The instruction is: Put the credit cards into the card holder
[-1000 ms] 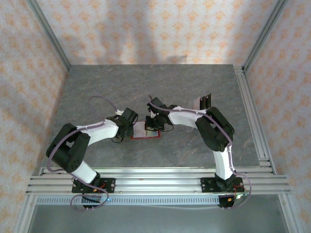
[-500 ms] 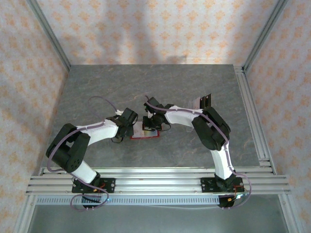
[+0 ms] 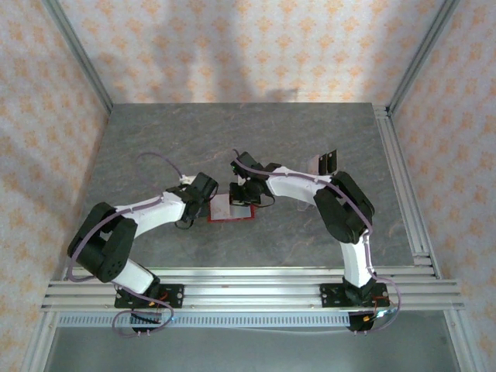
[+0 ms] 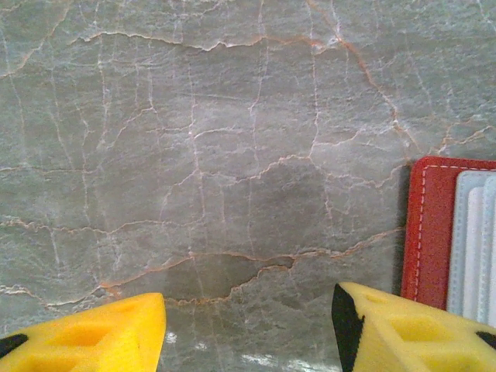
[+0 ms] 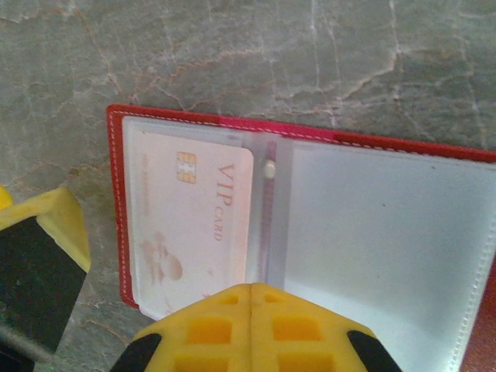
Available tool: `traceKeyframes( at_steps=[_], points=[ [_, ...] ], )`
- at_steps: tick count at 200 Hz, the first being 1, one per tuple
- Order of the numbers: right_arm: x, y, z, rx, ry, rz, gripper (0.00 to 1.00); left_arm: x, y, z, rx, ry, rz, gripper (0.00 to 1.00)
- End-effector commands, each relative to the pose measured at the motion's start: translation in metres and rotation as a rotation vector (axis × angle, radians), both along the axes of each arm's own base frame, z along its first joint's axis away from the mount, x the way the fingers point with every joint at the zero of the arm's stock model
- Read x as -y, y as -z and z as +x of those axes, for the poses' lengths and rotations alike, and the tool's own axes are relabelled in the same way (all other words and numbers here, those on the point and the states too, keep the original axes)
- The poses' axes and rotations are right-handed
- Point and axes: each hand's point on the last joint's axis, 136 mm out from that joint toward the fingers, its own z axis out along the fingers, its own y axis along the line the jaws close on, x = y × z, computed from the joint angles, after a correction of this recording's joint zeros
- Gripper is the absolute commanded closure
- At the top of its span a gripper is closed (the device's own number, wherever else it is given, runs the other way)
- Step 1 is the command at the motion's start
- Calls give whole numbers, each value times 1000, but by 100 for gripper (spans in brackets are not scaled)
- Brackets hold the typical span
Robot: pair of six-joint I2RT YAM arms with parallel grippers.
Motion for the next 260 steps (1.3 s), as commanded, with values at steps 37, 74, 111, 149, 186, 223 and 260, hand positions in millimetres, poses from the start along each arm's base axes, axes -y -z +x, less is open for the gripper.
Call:
traceKeyframes(
  at_steps=[37, 74, 111, 149, 186, 223, 260],
  points=[
    [0, 7, 2, -10, -16, -36, 99, -9, 17, -9, -48, -16, 41, 40],
    [-3, 13, 1, -25, -27, -40, 99, -8, 20, -9, -49, -12, 31, 40],
    [-7, 16, 0, -31, -32, -40, 99, -6, 22, -8, -52, -8, 25, 41],
    [-12, 15, 0, -37, -38, -31, 99, -5, 24, -8, -53, -6, 19, 41],
    [-17, 17, -1, -46, -51, -29, 99, -4, 25, -8, -51, -8, 13, 41],
    [-22, 16, 0, -51, -52, -15, 99, -4, 28, -10, -55, -8, 9, 41],
    [-29, 15, 0, -60, -57, 4, 99, -3, 28, -10, -54, -7, 5, 41]
  ],
)
